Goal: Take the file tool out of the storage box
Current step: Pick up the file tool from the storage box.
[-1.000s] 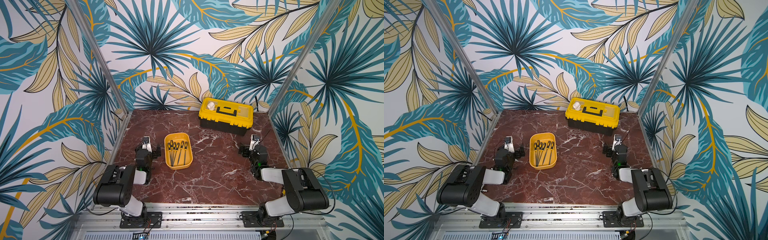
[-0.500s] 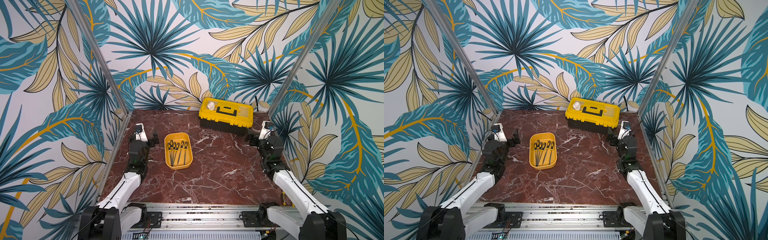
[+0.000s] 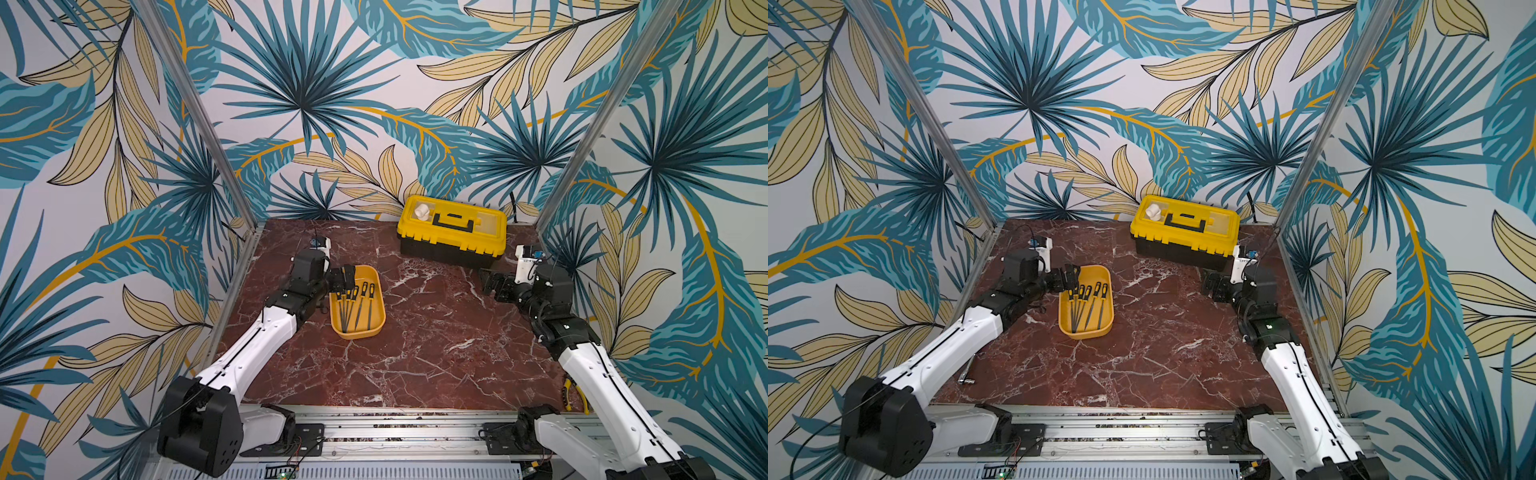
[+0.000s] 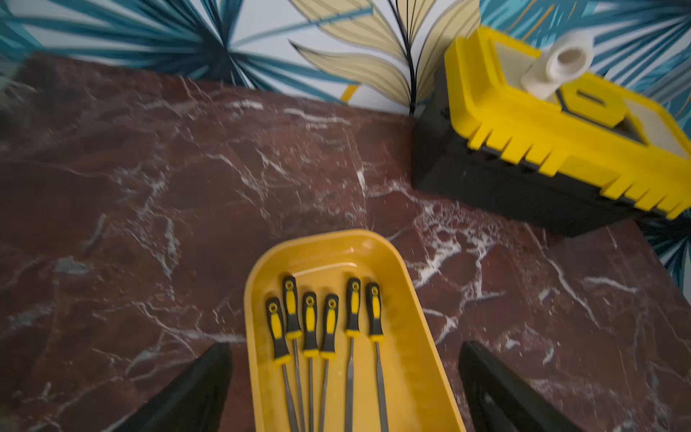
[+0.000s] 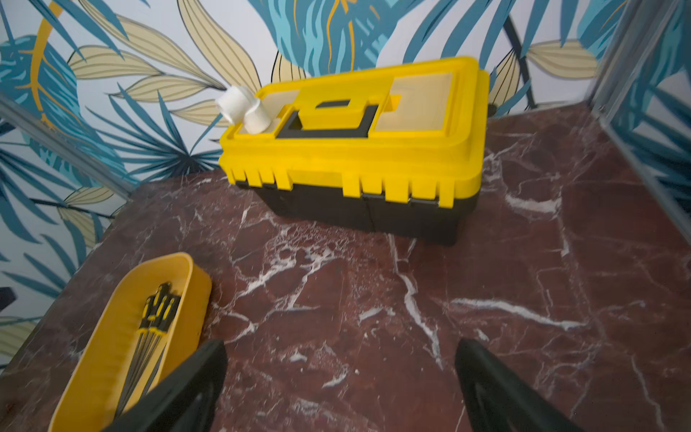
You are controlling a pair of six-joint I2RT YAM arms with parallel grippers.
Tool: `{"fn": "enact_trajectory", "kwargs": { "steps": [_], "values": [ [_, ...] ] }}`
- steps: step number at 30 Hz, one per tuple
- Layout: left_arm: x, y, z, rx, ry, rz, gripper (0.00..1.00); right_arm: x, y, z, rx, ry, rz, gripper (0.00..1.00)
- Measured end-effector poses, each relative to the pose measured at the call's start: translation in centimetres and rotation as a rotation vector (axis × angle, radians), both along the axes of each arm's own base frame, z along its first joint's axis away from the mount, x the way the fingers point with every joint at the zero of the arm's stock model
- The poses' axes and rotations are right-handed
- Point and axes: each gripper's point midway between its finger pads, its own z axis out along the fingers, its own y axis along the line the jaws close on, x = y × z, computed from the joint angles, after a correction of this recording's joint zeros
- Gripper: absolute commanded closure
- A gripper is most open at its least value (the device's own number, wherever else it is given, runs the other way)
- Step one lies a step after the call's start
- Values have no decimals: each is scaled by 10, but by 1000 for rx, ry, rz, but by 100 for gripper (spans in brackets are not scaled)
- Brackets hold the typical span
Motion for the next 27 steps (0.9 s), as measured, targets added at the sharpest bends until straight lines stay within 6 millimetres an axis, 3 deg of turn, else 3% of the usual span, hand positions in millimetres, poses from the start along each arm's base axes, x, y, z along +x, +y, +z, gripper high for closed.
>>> {"fn": "enact_trajectory", "kwargs": {
  "steps": [8,13,22,27],
  "values": [
    [0,-50,-37,-27,249,-94,16,-24,30,-22,40,144,108,0],
    [13,-70,-54,21,366,-102,31,-32,40,-30,38,185,138,0],
    [10,-69,-95,135,496,-55,49,-41,45,-27,36,186,153,0],
    [13,-63,-99,170,505,-29,55,-44,45,-28,32,181,151,0]
  ]
}}
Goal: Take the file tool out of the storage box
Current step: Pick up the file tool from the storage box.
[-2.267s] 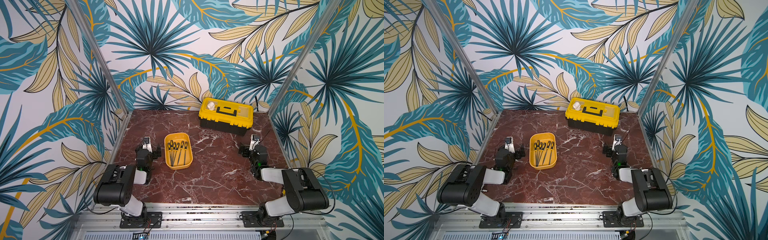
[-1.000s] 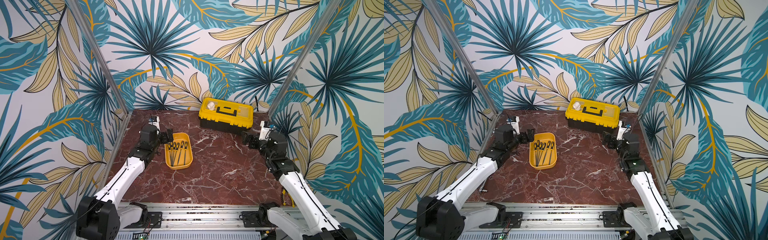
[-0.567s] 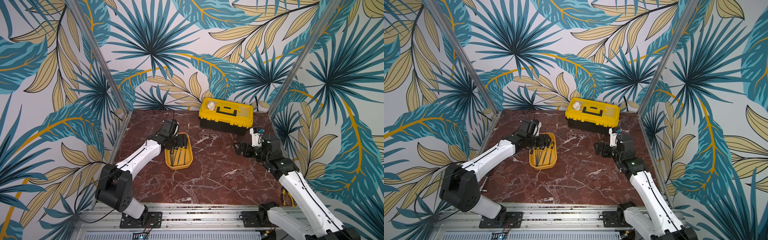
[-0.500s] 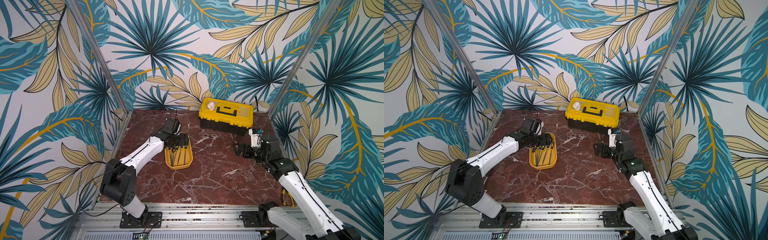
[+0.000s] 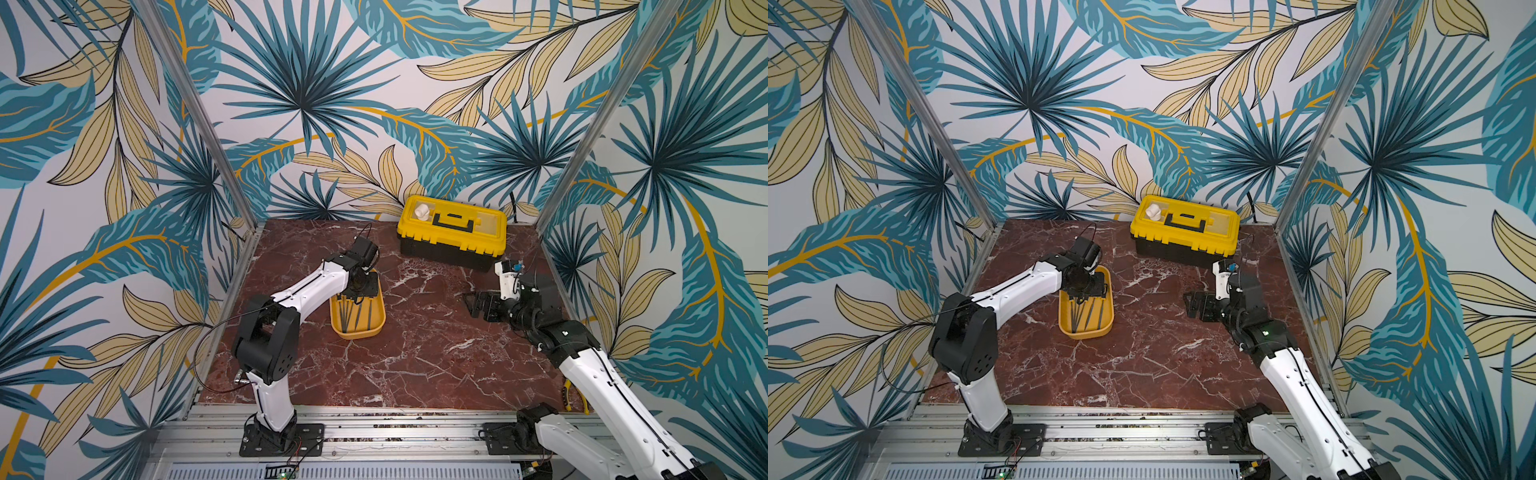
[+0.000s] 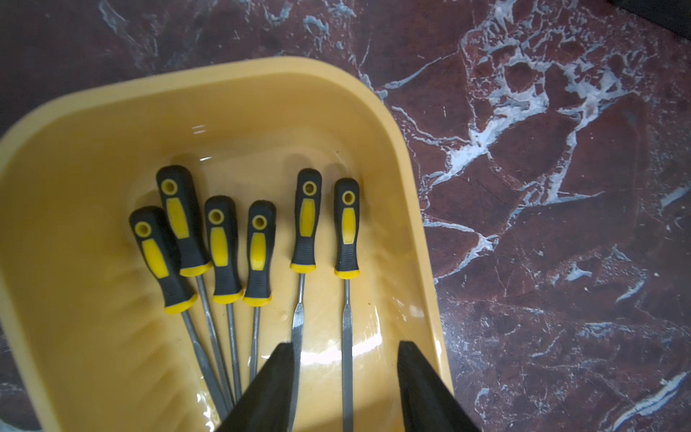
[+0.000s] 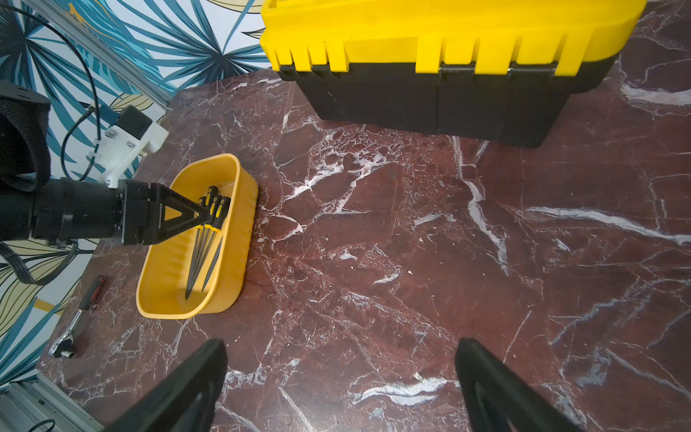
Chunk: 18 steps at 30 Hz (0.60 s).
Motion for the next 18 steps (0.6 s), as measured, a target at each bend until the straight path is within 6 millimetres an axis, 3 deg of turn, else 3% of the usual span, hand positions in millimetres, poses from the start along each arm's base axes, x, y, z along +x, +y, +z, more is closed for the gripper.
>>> {"fn": "enact_trajectory", "kwargs": {
  "steps": [5,18],
  "values": [
    [14,1,-2,39,-18,11,56,-2,0,-1,-2,2,-8,0],
    [34,5,-39,126,30,-5,61,-9,-1,-4,0,5,-20,1]
  ]
}}
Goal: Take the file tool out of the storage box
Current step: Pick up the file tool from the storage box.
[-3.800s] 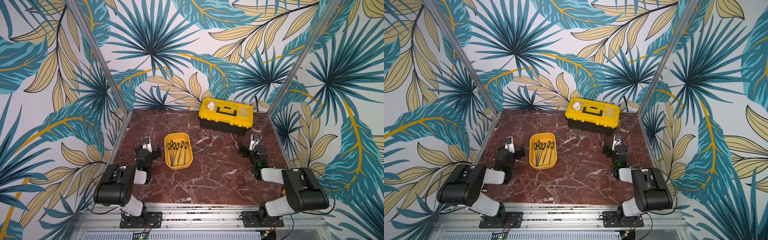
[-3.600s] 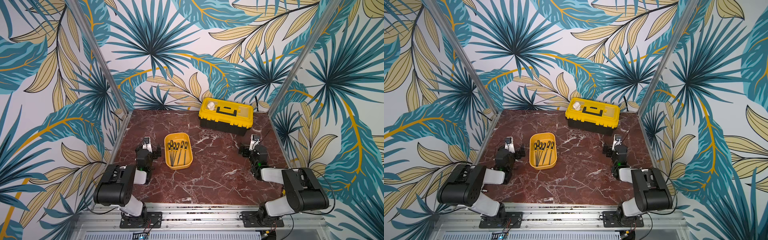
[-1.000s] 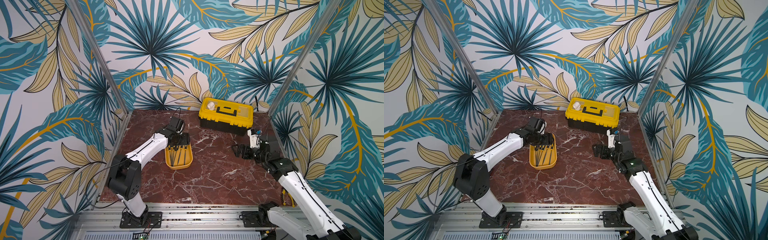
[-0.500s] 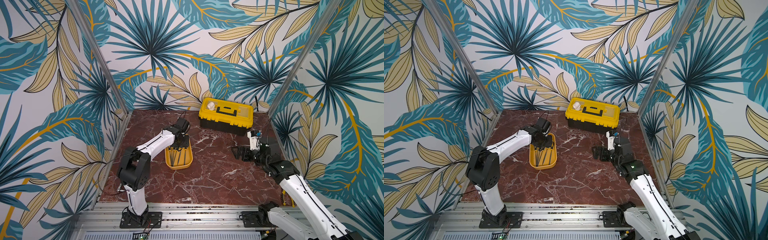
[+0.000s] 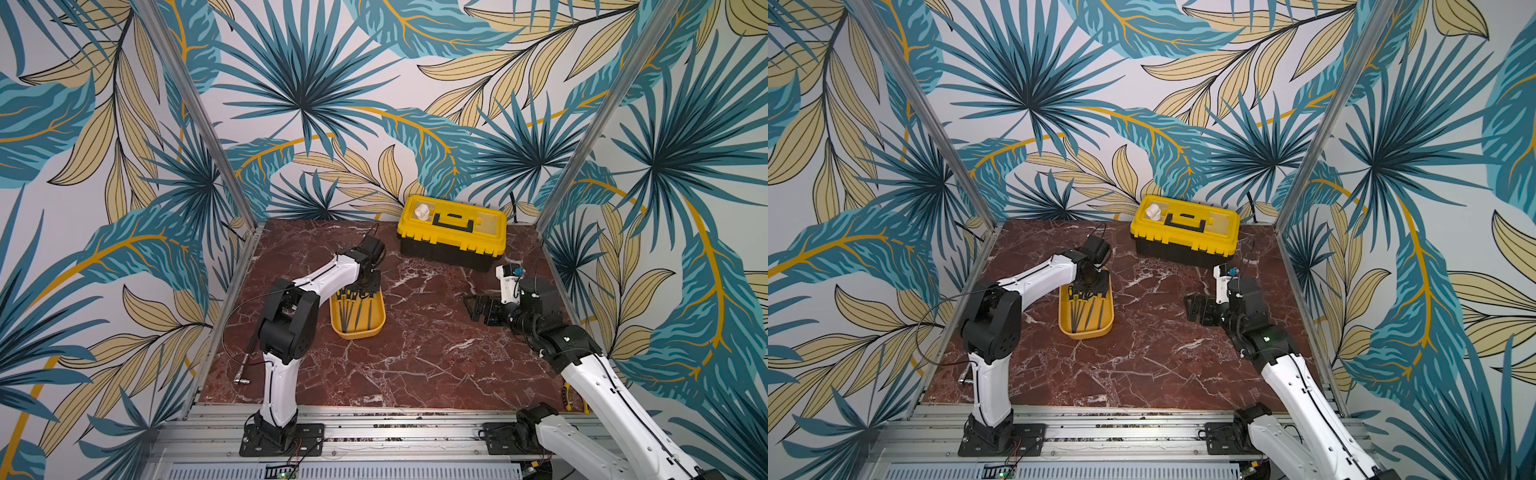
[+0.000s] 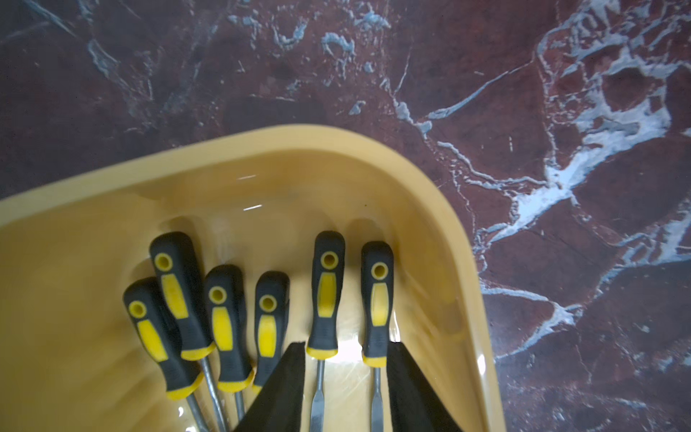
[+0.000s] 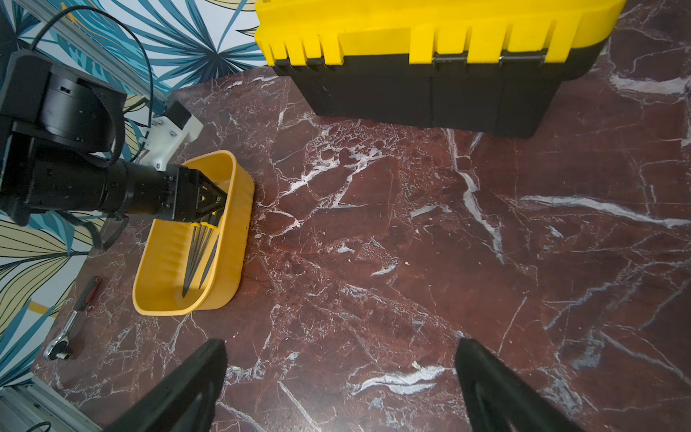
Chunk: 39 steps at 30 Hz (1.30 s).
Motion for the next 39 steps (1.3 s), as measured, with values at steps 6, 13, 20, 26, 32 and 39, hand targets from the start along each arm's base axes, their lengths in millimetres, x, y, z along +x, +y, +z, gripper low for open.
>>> {"fn": "enact_trajectory", "kwargs": {
  "steps": [6,13,20,26,32,39],
  "values": [
    [7,7,-10,9,16,17,63,-2,0,-5,-3,11,-4,1],
    [11,13,-18,17,27,22,68,-2,1,-6,-6,12,-4,1],
    [19,10,-17,13,12,16,70,-1,2,-9,-11,22,-3,1],
    [22,9,-25,16,23,14,72,0,2,-12,-14,33,-3,1],
    [26,7,-32,19,31,9,75,0,2,-13,-17,36,-4,1],
    [28,6,-31,18,26,9,83,1,2,-14,-18,40,-3,0]
  ]
}}
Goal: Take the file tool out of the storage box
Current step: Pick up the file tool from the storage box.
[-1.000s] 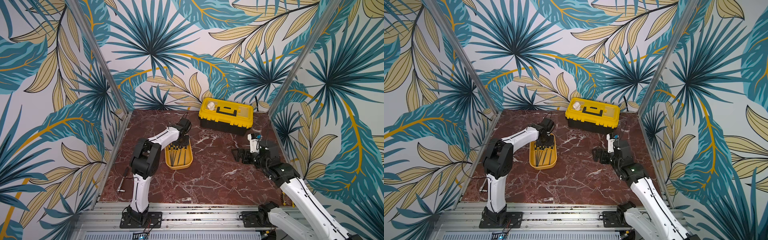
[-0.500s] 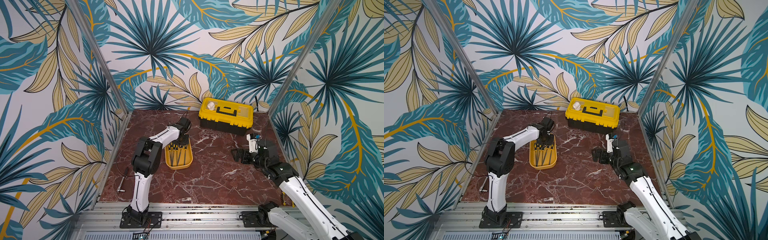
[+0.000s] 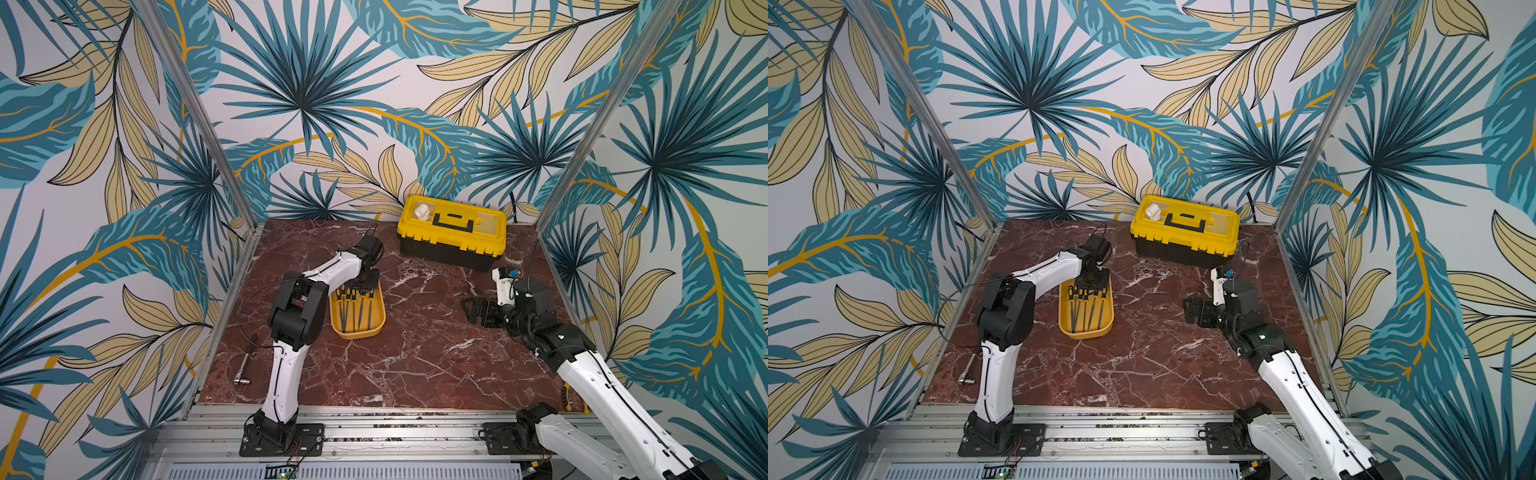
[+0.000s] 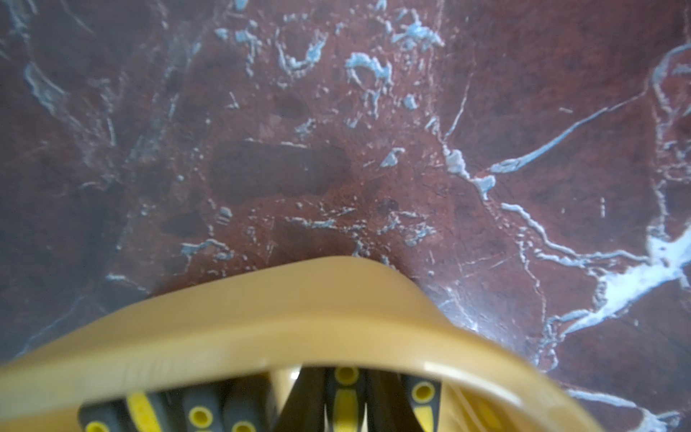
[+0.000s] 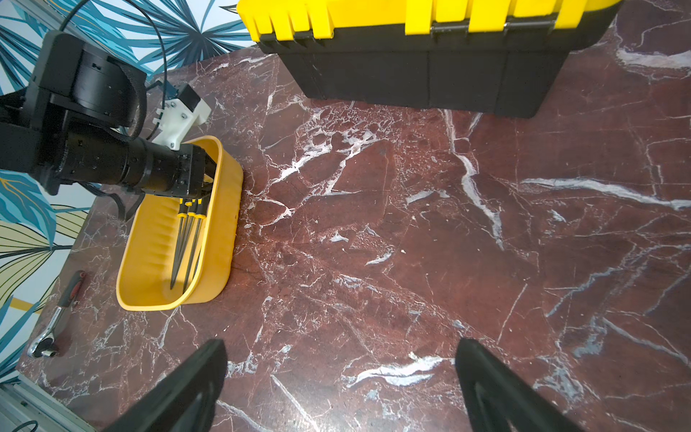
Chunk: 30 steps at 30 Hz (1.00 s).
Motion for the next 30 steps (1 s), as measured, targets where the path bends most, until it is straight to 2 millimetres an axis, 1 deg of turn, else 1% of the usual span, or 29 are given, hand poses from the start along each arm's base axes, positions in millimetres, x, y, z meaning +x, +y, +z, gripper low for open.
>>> {"fn": "enact_trajectory", "kwargs": {
  "steps": [6,9,11,13,19,22,25,29,30],
  "values": [
    [3,-1,2,-8,-13,3,88,-2,3,0,1,0,10,0],
    [4,-3,10,-29,-39,6,88,-5,6,3,14,-1,29,0],
    [2,-5,20,-53,-57,7,88,-8,11,3,31,10,47,2],
    [-1,-7,37,-95,-83,10,88,-11,18,4,57,22,70,5],
    [-10,-18,102,-242,-191,7,88,-21,45,8,154,55,154,14],
    [-18,-24,128,-325,-229,5,88,-23,64,10,212,74,204,17],
    [-30,-31,143,-413,-237,7,88,-25,82,15,280,89,253,22],
    [-45,-43,152,-506,-223,13,88,-27,105,24,358,95,309,35],
    [-48,-47,154,-526,-218,14,88,-28,110,25,370,99,321,37]
  ]
}}
